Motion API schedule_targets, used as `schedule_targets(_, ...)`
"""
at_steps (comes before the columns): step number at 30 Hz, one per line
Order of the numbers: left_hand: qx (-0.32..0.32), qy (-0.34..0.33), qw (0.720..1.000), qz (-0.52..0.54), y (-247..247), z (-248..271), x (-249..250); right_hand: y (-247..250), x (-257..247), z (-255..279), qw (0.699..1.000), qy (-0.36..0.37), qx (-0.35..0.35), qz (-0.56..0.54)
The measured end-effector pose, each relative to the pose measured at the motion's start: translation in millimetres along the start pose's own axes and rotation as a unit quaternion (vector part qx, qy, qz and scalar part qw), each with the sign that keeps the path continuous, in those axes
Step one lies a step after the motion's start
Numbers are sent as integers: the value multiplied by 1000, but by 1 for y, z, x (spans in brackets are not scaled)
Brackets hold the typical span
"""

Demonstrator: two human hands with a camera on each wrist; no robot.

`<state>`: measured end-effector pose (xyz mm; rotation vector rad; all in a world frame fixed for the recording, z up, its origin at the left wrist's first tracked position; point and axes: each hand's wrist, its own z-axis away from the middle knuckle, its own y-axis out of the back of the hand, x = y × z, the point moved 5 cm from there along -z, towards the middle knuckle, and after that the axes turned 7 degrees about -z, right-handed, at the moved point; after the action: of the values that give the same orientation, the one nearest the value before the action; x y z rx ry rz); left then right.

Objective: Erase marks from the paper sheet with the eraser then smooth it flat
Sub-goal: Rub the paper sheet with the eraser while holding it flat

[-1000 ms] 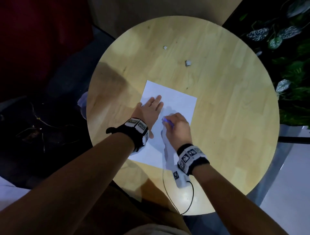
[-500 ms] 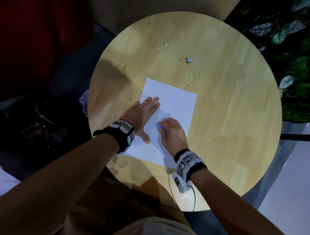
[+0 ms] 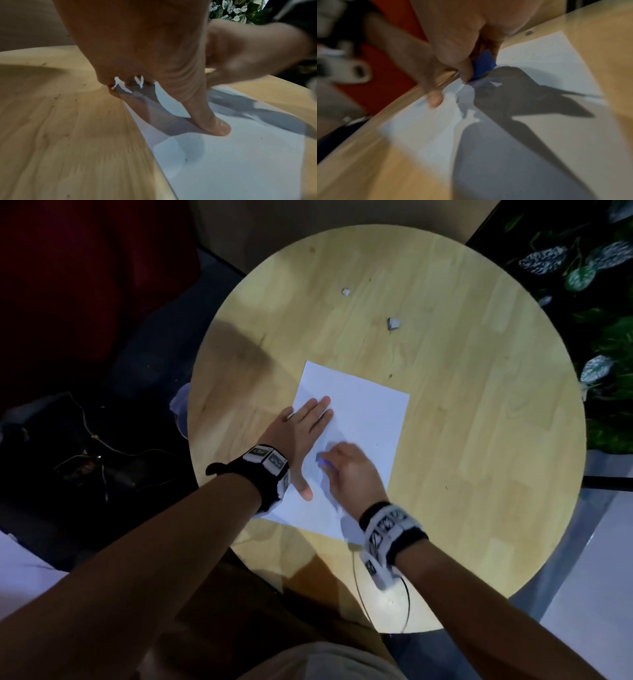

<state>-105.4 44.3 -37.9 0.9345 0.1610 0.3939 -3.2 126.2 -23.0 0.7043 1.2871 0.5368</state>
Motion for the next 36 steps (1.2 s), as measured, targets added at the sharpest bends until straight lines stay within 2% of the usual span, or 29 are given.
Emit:
schedule_targets(3, 15, 5, 1000, 22, -1, 0, -2, -8, -10, 49, 997, 17, -68, -42)
schedule_targets(6, 15, 16, 999, 29, -3, 6, -2, -1, 1, 50, 995, 18, -82, -48)
schedule_targets(14, 8, 106, 993, 46, -27, 52, -11, 14, 23, 22, 998, -20, -19, -63)
schedule_targets(15, 22, 95, 994, 51, -27, 52, -8, 13, 23, 18, 998, -19, -18, -61)
schedule_targets(17, 69, 31, 993, 85, -23, 47, 0, 12, 22, 13, 998, -15, -17, -51)
schedule_targets(19, 84, -8, 986, 145, -22, 41, 6, 13, 23, 5, 999, -14, -14, -36)
schedule_targets(21, 72, 9, 981, 178, -29, 34, 11, 17, 25, -3, 1000, -22, 1, -21)
schedule_targets(24, 70, 47, 986, 145, -36, 27, 18, 14, 23, 1, 999, -42, 35, -4)
schedule_targets(26, 65, 60, 989, 117, -37, 25, 20, 4, 11, 22, 999, -23, 23, 7)
schedule_targets(28, 59, 66, 991, 99, -38, 24, 20, -3, -5, 43, 999, 23, -26, 8)
schedule_targets(30, 59, 69, 991, 97, -36, 24, 19, 1, -7, 34, 997, 51, -55, 22)
schedule_targets(31, 59, 69, 991, 101, -36, 24, 19, 5, -2, 21, 997, 46, -46, 36)
schedule_targets(34, 57, 70, 991, 101, -36, 24, 19, 18, 15, -12, 998, -18, 36, 39)
schedule_targets(36, 52, 70, 992, 91, -36, 24, 21, 11, 13, 2, 998, -38, 46, 21)
